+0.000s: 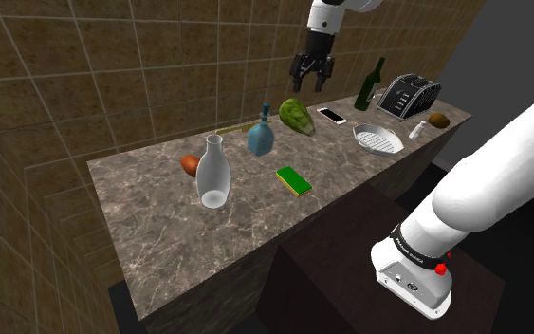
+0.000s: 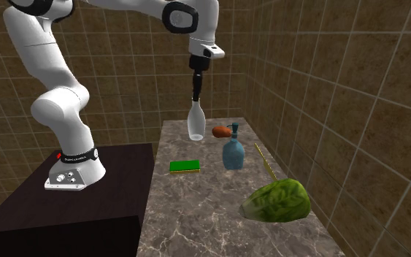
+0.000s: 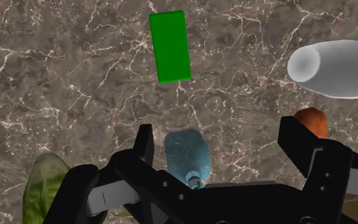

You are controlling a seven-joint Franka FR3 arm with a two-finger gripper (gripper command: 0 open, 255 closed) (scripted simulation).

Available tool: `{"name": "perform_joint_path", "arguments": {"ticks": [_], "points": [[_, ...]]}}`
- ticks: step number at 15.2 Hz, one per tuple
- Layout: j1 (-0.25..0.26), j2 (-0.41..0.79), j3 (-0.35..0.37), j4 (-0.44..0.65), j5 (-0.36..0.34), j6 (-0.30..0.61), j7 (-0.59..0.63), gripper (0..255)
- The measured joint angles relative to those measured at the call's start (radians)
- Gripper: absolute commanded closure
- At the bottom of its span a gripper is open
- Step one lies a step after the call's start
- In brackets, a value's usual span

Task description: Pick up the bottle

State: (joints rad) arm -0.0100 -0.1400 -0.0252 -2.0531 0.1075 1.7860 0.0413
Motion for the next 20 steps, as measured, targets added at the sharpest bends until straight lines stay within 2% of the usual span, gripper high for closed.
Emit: {"name": "perform_joint_path", "arguments": {"ticks": [6, 11, 17, 20], "points": [[-0.007, 0.263, -0.008, 0.189, 0.038, 0.025, 0.028, 0], [-0.016, 0.475, -0.010, 0.379, 0.071, 0.007, 0.056, 0], [-0.031, 0.755, -0.006, 0.681, 0.108, -0.058, 0.105, 0], [-0.037, 0.810, -0.006, 0.725, 0.113, -0.056, 0.106, 0]]}}
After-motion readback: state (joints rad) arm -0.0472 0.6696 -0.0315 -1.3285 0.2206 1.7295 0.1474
